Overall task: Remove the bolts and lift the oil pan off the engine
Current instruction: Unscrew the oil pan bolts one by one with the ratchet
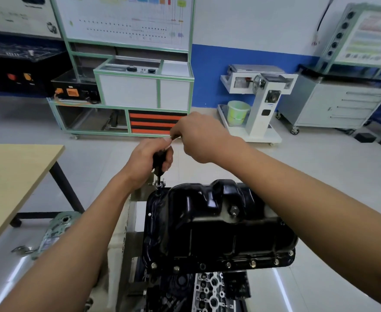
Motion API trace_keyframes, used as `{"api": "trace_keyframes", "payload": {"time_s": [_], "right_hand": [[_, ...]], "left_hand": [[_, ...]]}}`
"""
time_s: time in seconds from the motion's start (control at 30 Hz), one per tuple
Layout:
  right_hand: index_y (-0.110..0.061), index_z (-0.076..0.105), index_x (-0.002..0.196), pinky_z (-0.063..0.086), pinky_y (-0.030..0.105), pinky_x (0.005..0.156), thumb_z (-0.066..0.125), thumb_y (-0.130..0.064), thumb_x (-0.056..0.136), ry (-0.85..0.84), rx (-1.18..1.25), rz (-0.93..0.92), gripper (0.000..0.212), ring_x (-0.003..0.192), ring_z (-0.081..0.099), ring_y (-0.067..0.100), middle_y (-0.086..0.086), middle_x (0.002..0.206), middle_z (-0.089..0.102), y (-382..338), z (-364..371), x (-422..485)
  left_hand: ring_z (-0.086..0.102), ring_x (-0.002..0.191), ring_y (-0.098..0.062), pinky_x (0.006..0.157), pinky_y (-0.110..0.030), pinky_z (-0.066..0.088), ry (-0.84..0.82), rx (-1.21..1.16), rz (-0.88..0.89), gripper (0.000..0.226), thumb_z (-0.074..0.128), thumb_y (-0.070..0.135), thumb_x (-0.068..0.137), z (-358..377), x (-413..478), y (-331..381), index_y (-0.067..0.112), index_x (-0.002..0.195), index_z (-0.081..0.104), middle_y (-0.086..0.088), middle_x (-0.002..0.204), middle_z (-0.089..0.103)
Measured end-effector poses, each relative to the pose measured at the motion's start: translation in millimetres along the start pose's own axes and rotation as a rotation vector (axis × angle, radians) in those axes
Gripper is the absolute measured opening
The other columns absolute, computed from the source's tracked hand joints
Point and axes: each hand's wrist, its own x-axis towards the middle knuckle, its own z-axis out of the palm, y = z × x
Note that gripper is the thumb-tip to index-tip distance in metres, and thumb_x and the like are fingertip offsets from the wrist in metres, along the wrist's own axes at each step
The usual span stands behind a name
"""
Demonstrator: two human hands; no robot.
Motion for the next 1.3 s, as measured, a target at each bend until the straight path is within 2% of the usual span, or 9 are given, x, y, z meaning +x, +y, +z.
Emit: {"api": "trace_keyframes", "payload": {"time_s": [0.1,0.2,0.37,0.47,0.63,0.77,0.93,1.1,1.3], "right_hand": [[-0.019,0.06,0.132,0.048,0.044,0.098,0.048,0.002,0.087,0.002,0.119,-0.096,0.05,0.126,0.052,0.028,0.002,0.144,0.053,-2,10,1],[-0.014,0.051,0.139,0.046,0.042,0.1,0.051,-0.005,0.092,0.004,0.153,-0.103,0.048,0.13,0.048,0.025,0.0,0.149,0.046,-2,15,-5],[-0.015,0.057,0.116,0.048,0.038,0.079,0.056,-0.029,0.092,-0.004,0.054,0.04,0.027,0.098,0.056,0.031,0.006,0.111,0.057,-5,8,-14],[-0.02,0.05,0.1,0.035,0.034,0.067,0.058,-0.032,0.092,0.036,0.042,0.113,0.017,0.081,0.044,0.027,0.0,0.083,0.037,-14,0,-27],[-0.023,0.031,0.068,0.025,0.029,0.049,0.061,-0.03,0.088,0.022,0.139,0.12,0.036,0.058,0.038,0.013,-0.006,0.07,0.034,-25,-8,-42],[-0.019,0.039,0.057,0.029,0.026,0.044,0.066,-0.022,0.081,-0.064,0.351,0.067,0.036,0.046,0.042,0.011,-0.005,0.05,0.042,-36,-10,-44],[-0.012,0.069,0.079,0.055,0.031,0.06,0.06,-0.014,0.084,-0.206,0.265,0.068,0.01,0.063,0.063,0.019,0.003,0.066,0.069,-23,-15,-38],[-0.02,0.067,0.109,0.037,0.031,0.059,0.055,-0.006,0.086,0.0,-0.095,0.064,0.029,0.075,0.051,0.026,-0.002,0.08,0.05,-9,-9,-28],[-0.021,0.065,0.125,0.05,0.039,0.089,0.055,0.0,0.085,0.112,0.017,-0.113,0.046,0.122,0.053,0.026,0.001,0.134,0.058,-1,14,-6]], "left_hand": [[0.041,0.049,-0.022,0.056,-0.04,0.022,-0.041,-0.018,-0.003,0.041,0.055,0.051,0.08,2,-1,1,0.019,0.054,0.055,-0.004,0.05,0.045],[0.04,0.05,-0.02,0.056,-0.036,0.027,0.05,-0.03,-0.032,0.043,0.055,0.053,0.08,4,-1,5,0.021,0.052,0.052,-0.004,0.051,0.045],[0.043,0.052,-0.016,0.059,-0.035,0.032,0.241,-0.052,-0.068,0.045,0.052,0.052,0.086,12,1,12,0.024,0.051,0.053,0.0,0.054,0.049],[0.046,0.051,-0.013,0.058,-0.031,0.034,0.296,-0.025,-0.061,0.04,0.052,0.052,0.085,17,3,13,0.019,0.063,0.054,0.003,0.054,0.052],[0.046,0.064,-0.021,0.062,-0.036,0.035,0.328,0.031,-0.051,0.055,0.051,0.066,0.078,25,3,8,0.012,0.073,0.056,0.001,0.058,0.052],[0.047,0.064,-0.018,0.062,-0.033,0.037,0.388,-0.092,-0.061,0.038,0.056,0.052,0.087,28,3,9,0.023,0.063,0.053,0.007,0.059,0.05],[0.047,0.064,-0.021,0.059,-0.032,0.035,0.269,0.025,-0.033,0.05,0.05,0.06,0.087,16,0,11,0.018,0.061,0.056,-0.004,0.059,0.055],[0.048,0.058,-0.024,0.059,-0.033,0.037,0.094,0.031,-0.003,0.049,0.057,0.061,0.08,5,-7,11,0.019,0.055,0.063,-0.012,0.059,0.054],[0.043,0.048,-0.019,0.053,-0.029,0.032,-0.034,0.05,0.011,0.045,0.062,0.053,0.079,11,-11,9,0.018,0.051,0.055,-0.004,0.049,0.047]]}}
